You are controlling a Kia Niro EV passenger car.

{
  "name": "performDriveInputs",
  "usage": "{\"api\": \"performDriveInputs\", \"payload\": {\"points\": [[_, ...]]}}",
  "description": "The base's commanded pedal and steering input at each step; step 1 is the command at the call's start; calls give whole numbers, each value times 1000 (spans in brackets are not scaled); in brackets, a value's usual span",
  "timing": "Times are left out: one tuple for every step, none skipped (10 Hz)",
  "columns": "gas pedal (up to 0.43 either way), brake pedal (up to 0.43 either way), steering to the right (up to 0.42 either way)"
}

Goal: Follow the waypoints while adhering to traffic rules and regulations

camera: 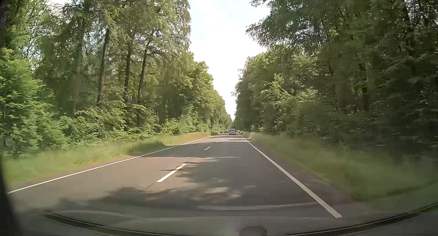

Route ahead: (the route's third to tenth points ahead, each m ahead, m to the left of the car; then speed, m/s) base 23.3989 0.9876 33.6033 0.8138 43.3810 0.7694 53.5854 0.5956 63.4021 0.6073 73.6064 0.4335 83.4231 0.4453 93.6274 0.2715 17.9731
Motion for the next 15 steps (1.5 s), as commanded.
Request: {"api": "performDriveInputs", "payload": {"points": [[59, 30, 0], [59, 37, 0], [59, 37, 0], [59, 37, 0], [59, 37, 0], [59, 37, 0], [59, 37, 0], [59, 30, 0], [59, 37, 0], [59, 37, 0], [59, 37, 0], [59, 37, 0], [59, 37, 0], [59, 37, 0], [59, 30, 1]]}}
